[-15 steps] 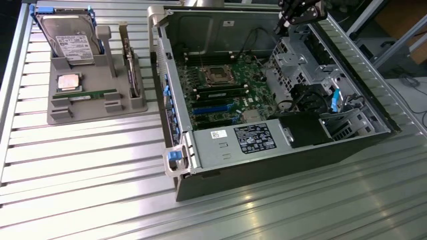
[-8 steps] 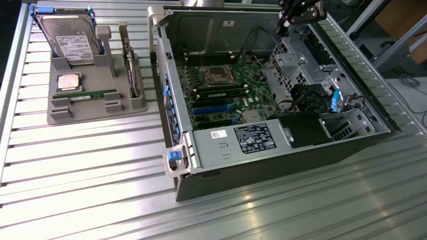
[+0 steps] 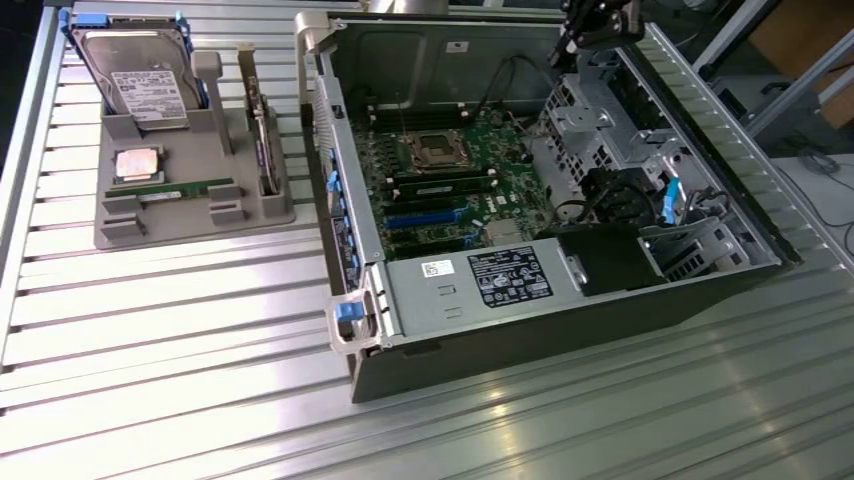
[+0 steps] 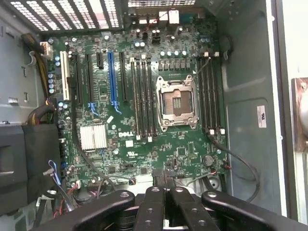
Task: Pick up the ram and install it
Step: 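Press down the ram until it locks into place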
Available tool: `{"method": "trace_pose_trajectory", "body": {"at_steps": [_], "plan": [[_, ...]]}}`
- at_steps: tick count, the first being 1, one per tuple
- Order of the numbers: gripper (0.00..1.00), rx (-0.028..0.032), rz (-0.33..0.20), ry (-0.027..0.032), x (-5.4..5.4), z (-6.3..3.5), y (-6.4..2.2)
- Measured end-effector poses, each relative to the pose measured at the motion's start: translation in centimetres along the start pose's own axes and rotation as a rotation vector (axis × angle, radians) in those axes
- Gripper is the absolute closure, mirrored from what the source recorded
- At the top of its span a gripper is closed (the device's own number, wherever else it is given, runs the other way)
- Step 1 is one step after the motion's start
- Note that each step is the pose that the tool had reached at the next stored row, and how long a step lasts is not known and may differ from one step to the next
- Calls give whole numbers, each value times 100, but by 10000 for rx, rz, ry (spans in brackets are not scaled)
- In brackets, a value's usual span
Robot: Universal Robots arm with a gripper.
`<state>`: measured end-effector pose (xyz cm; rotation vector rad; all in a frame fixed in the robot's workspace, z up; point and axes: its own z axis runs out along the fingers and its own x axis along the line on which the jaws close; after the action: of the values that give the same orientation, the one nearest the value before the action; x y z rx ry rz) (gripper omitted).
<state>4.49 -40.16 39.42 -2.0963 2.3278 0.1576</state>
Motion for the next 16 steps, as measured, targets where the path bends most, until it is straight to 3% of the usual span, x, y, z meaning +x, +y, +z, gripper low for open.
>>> {"method": "trace_pose_trajectory", "body": {"at_steps": [7, 16], "plan": [[89, 127, 1401, 160, 1, 15, -2], [89, 257, 3003, 272, 3, 44, -4]]}}
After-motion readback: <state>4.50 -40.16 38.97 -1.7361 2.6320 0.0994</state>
